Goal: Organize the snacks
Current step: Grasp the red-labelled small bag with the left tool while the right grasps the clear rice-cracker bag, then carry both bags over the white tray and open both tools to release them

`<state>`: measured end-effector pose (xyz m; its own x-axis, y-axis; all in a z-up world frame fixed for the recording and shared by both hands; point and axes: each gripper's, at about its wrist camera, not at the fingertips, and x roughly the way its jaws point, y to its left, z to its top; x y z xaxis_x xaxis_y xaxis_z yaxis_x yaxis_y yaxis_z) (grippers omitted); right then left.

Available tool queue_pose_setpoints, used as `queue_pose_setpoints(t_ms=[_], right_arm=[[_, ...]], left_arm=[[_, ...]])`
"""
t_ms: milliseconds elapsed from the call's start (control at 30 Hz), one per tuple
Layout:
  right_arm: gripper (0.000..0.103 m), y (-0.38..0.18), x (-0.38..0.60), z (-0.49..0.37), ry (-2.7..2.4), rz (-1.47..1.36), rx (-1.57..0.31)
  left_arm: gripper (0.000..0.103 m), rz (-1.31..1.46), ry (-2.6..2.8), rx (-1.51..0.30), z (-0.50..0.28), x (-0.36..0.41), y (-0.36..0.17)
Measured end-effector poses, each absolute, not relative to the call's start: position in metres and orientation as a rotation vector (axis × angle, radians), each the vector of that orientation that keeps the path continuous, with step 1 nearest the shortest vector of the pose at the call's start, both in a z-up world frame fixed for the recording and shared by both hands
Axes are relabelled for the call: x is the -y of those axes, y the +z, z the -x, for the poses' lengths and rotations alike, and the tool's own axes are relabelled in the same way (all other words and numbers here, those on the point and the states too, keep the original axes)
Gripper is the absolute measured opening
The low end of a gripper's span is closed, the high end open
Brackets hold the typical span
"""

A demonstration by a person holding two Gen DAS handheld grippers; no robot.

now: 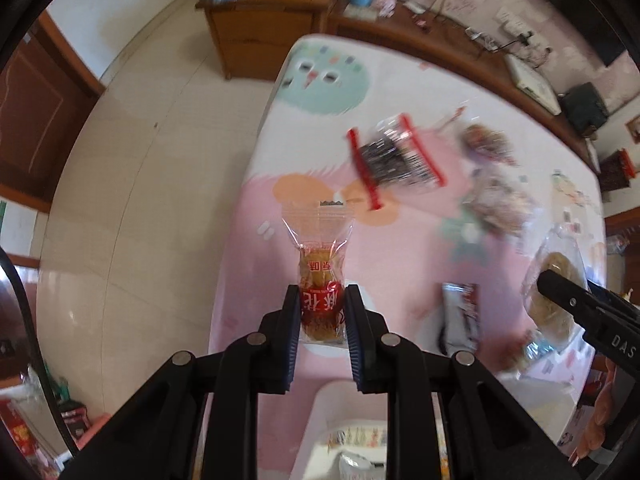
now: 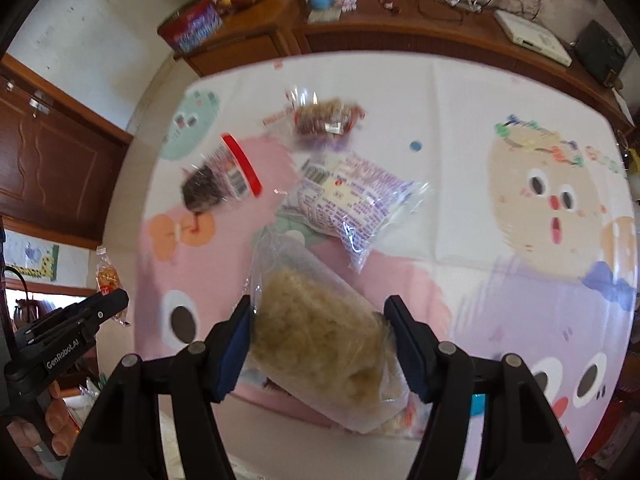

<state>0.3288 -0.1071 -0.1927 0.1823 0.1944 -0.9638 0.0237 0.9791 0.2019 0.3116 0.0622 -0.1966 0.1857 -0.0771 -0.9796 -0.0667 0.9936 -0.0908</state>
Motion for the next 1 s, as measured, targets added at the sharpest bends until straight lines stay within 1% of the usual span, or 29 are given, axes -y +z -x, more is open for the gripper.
queue_pose_setpoints(t_ms=[267,433,700,1000], right_arm=[[0.065,-0.107,0.103,-0.28,0.127,-0.172,-1.217],[0.065,-0.067,0.088,-0.239,0.132,-0.163,-1.143],[0.065,-0.024,0.072,-0.163,0.132,-0.134,-1.081],[0.065,-0.015,0.049,-0.102,0.121,-0.108,-1.068]], left_arm=[[0.019,0.094,-0.135,-1.259,-0.261,-0.069,-0.114],[0.019,0.065,-0.215,-1.191,-0.224,-0.072,-0.072],[0.02,0.022,-0.299,-1.14,-0.172,-0.071,-0.039],[0.02,-0.054,-0.354,-1.096,-0.131,-0.067,-0.027]])
